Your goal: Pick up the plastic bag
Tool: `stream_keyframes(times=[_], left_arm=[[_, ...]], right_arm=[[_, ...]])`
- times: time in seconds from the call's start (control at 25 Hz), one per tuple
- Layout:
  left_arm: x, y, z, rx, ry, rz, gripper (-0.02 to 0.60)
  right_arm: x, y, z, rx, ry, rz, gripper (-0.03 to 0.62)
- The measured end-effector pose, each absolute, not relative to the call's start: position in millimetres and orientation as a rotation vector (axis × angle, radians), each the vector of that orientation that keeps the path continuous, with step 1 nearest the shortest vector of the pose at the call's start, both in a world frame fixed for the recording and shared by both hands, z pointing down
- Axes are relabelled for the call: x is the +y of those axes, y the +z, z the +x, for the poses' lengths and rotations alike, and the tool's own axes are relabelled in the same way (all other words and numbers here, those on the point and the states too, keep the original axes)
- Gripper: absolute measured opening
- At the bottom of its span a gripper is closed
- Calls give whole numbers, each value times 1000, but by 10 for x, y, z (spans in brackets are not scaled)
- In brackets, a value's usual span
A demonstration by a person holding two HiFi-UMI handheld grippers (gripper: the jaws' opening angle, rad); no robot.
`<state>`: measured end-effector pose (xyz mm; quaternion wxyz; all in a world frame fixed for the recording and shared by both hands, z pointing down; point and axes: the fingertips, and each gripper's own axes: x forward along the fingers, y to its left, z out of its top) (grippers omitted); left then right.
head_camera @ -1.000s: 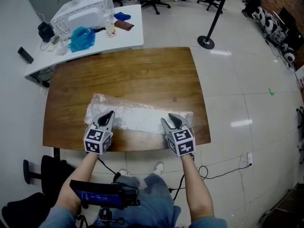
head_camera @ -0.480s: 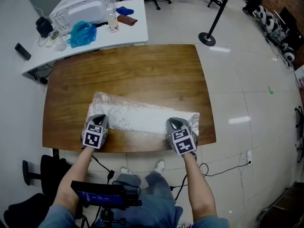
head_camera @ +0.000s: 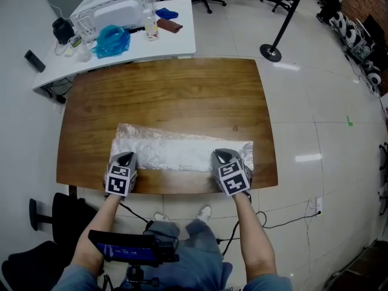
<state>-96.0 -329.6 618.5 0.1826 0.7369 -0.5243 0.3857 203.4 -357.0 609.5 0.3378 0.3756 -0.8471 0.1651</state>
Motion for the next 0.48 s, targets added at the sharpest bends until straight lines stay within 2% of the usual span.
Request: stream_keyframes(times=[0.28,0.48], left_arm=[[-3079,6107,-1004,-1508,1047,2043,11],[-3155,5929,-1002,-1568,998,2072,11]], right_arm=[[-3590,6055,1966,-2218,406,965,3],[-3696,5663,2031,-2299,353,1087,3]])
